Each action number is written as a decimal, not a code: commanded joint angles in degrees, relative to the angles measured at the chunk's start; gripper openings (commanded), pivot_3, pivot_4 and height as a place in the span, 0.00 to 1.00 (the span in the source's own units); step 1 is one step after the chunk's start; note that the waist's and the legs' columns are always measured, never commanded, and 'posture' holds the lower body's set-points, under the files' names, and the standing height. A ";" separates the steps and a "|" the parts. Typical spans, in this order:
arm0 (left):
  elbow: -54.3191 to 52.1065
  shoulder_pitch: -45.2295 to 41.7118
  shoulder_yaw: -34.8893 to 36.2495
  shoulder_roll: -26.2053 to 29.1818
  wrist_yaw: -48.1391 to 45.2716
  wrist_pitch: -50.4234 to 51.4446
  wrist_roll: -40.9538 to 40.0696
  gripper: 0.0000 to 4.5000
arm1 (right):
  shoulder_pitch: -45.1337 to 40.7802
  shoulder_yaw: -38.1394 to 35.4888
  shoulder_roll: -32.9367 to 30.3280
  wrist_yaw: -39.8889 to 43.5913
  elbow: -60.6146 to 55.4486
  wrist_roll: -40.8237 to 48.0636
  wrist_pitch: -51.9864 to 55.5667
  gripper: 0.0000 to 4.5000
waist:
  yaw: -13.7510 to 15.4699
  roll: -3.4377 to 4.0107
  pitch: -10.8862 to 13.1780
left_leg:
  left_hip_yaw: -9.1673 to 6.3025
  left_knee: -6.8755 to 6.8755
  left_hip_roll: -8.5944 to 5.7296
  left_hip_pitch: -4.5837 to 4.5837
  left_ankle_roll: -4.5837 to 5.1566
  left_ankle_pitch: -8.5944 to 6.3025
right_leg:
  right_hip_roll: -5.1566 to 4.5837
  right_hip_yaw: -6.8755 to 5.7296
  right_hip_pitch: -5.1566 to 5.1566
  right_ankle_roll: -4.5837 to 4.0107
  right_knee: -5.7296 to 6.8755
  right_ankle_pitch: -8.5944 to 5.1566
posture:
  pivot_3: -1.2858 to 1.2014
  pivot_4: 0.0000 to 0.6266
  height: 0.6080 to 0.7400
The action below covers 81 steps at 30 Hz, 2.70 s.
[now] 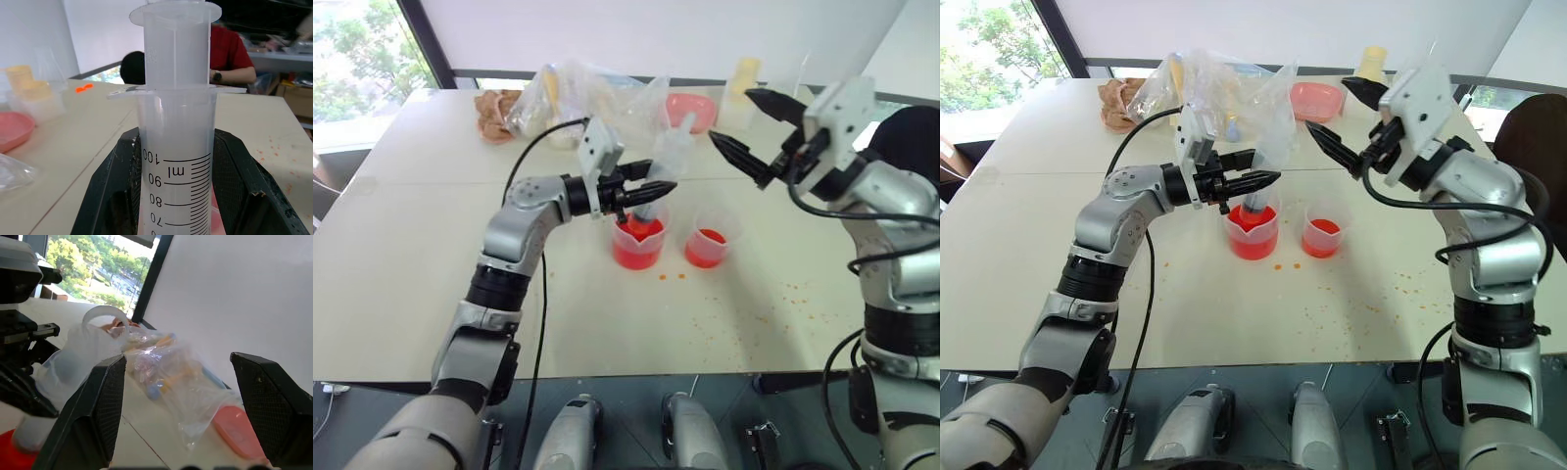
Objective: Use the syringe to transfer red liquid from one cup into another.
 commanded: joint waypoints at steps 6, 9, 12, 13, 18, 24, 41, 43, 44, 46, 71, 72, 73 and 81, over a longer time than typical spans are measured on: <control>1.95 -12.84 4.18 -4.87 2.16 -2.90 -3.34 0.32 | 2.43 -10.93 -8.23 -1.94 -1.32 3.79 3.04 0.78 | 0.72 0.00 0.00 | 0.17 0.04 -0.07 0.02 0.03 -0.02 | 0.00 0.00 0.05 0.00 -0.06 0.00 | 0.52 0.24 1.00; 4.03 -15.51 3.48 -8.74 0.77 -3.92 -4.14 0.32 | 0.94 -11.06 -11.54 -1.26 3.24 0.88 -0.76 0.78 | 0.91 0.00 0.00 | 0.22 0.05 -0.09 0.03 0.06 -0.03 | 0.00 0.01 0.09 0.01 -0.14 0.00 | 0.52 0.24 1.00; 8.56 -15.99 1.42 -13.17 -0.62 -7.22 -2.59 0.32 | 0.54 -10.39 -14.22 -1.18 6.22 -2.67 -4.87 0.78 | 0.92 0.01 -0.01 | 0.24 0.04 -0.09 0.03 0.07 -0.04 | 0.00 0.01 0.10 0.01 -0.15 0.00 | 0.52 0.24 1.00; 10.05 -15.98 0.84 -14.26 -1.04 -8.31 -1.99 0.32 | 0.54 -10.17 -14.85 -1.10 6.72 -3.37 -5.71 0.78 | 0.95 0.01 -0.01 | 0.25 0.04 -0.09 0.03 0.07 -0.04 | 0.00 0.01 0.10 0.01 -0.15 0.00 | 0.52 0.24 1.00; 15.06 -14.46 -1.70 -17.89 -1.72 -12.26 0.86 0.32 | 1.77 -11.31 -16.10 -1.40 5.84 -3.72 -6.45 0.78 | 0.80 0.00 0.00 | 0.28 0.04 -0.08 0.03 0.09 -0.05 | 0.00 0.01 0.09 0.01 -0.16 0.00 | 0.52 0.24 1.00; 18.78 -13.16 -2.27 -19.48 -1.28 -14.88 2.78 0.32 | 2.42 -10.80 -15.14 -1.79 -0.17 0.16 -3.11 0.78 | 0.90 0.02 0.00 | 0.26 0.04 -0.04 0.04 0.09 -0.05 | 0.00 0.02 0.09 0.01 -0.16 0.00 | 0.52 0.24 1.00; 18.69 -9.69 -6.15 -18.57 -6.69 -18.78 6.62 0.32 | 1.75 -4.27 -13.53 -1.55 -2.04 0.85 -2.25 0.78 | 0.93 0.02 -0.01 | 0.25 0.05 -0.01 0.02 0.11 -0.06 | 0.00 0.02 0.09 0.01 -0.18 0.00 | 0.52 0.24 1.00; 19.41 -9.44 -6.39 -18.66 -6.23 -19.38 7.21 0.32 | 1.52 -3.93 -13.36 -1.23 -2.01 0.99 -2.48 0.78 | 1.00 0.02 -0.01 | 0.25 0.05 0.01 0.02 0.11 -0.06 | 0.00 0.02 0.09 0.01 -0.18 0.00 | 0.52 0.24 1.00; 19.88 -9.42 -6.37 -18.74 -5.87 -19.67 7.47 0.32 | 1.55 -3.87 -13.30 -1.05 -2.02 1.05 -2.61 0.78 | 1.01 0.02 -0.01 | 0.25 0.05 0.01 0.02 0.11 -0.06 | 0.00 0.02 0.09 0.01 -0.18 0.00 | 0.52 0.24 1.00; 20.78 -9.55 -5.95 -18.96 -5.12 -19.83 7.62 0.32 | 1.72 -3.98 -13.06 -0.47 -2.13 1.57 -2.80 0.67 | 1.01 0.02 -0.01 | 0.25 0.05 0.01 0.02 0.11 -0.06 | 0.00 0.02 0.09 0.01 -0.18 0.00 | 0.52 0.24 1.00; 18.62 -14.51 -1.44 -22.72 0.72 -19.74 5.03 0.32 | 8.56 1.53 -6.36 -0.22 -7.43 5.22 3.64 0.00 | 1.02 0.02 -0.01 | 0.25 0.05 -0.02 0.02 0.11 -0.06 | 0.00 0.02 0.09 0.01 -0.18 0.00 | 0.52 0.24 1.00; 18.61 -14.64 -1.34 -22.77 0.84 -19.71 4.99 0.32 | 8.82 1.57 -6.31 -0.22 -7.60 5.33 3.93 0.00 | 1.02 0.02 -0.01 | 0.24 0.06 -0.03 0.02 0.11 -0.06 | 0.00 0.02 0.09 0.01 -0.17 0.00 | 0.52 0.24 1.00; 18.70 -14.79 -1.13 -22.81 1.03 -19.72 4.91 0.32 | 9.11 1.68 -6.10 -0.22 -7.82 5.53 4.22 0.00 | 1.02 0.02 -0.01 | 0.25 0.06 -0.04 0.02 0.11 -0.06 | 0.00 0.02 0.09 0.01 -0.17 0.00 | 0.52 0.24 1.00; 18.60 -15.49 -0.61 -23.10 1.44 -19.52 4.57 0.32 | 10.87 2.48 -5.78 0.00 -8.28 4.95 4.77 0.00 | 0.98 0.02 -0.01 | 0.25 0.06 -0.04 0.02 0.11 -0.06 | 0.00 0.02 0.09 0.01 -0.17 0.00 | 0.52 0.24 1.00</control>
